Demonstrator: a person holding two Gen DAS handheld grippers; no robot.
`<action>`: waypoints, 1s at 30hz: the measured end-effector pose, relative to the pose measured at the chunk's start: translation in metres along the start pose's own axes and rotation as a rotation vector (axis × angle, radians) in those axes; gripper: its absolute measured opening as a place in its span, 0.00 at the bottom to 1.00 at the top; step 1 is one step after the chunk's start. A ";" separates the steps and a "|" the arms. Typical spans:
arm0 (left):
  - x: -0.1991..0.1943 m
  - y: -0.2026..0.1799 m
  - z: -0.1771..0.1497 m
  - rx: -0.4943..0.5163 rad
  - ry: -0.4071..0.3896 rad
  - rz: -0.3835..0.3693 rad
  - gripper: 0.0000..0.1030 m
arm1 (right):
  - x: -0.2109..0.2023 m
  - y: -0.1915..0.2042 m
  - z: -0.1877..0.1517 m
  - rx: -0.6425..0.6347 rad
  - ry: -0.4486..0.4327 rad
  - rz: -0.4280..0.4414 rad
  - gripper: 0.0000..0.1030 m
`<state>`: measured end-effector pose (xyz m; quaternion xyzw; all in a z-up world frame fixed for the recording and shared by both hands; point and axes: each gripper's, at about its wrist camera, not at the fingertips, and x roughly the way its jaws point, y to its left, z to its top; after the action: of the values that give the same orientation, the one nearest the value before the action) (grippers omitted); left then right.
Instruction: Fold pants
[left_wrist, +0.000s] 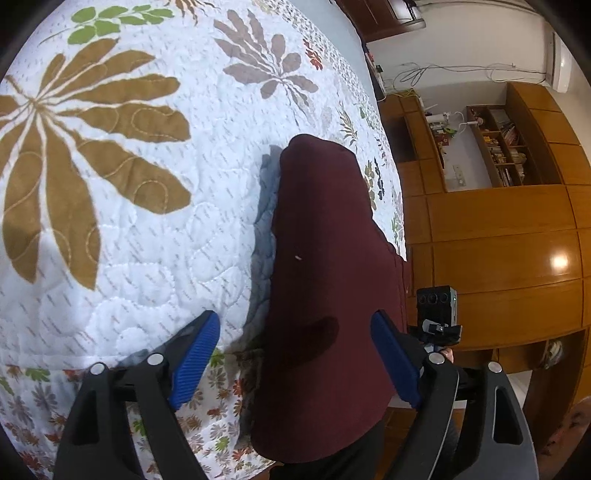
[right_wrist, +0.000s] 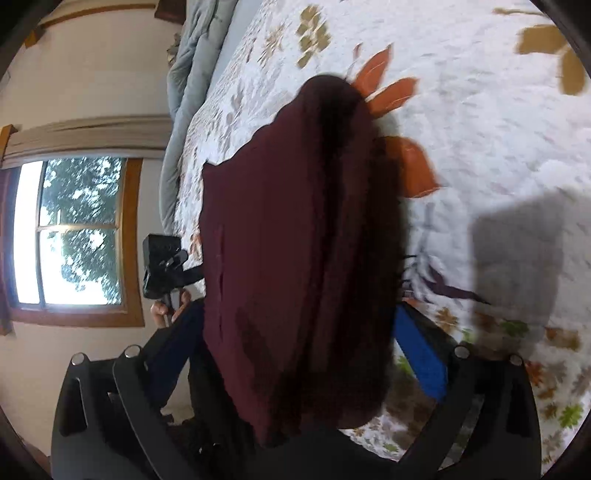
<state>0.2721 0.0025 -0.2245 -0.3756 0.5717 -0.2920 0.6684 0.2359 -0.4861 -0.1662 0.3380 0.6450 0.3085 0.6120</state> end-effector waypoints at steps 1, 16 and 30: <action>0.000 -0.001 0.000 0.003 0.002 0.002 0.82 | 0.001 0.000 0.000 -0.003 0.006 -0.005 0.98; 0.020 -0.019 -0.003 0.055 0.119 0.025 0.85 | 0.018 0.003 0.006 0.017 0.035 -0.033 0.97; 0.046 -0.044 -0.004 0.109 0.120 0.066 0.48 | 0.023 0.019 -0.002 -0.008 -0.008 -0.125 0.59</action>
<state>0.2776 -0.0601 -0.2128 -0.3014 0.6060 -0.3228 0.6616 0.2349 -0.4564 -0.1635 0.2958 0.6612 0.2710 0.6339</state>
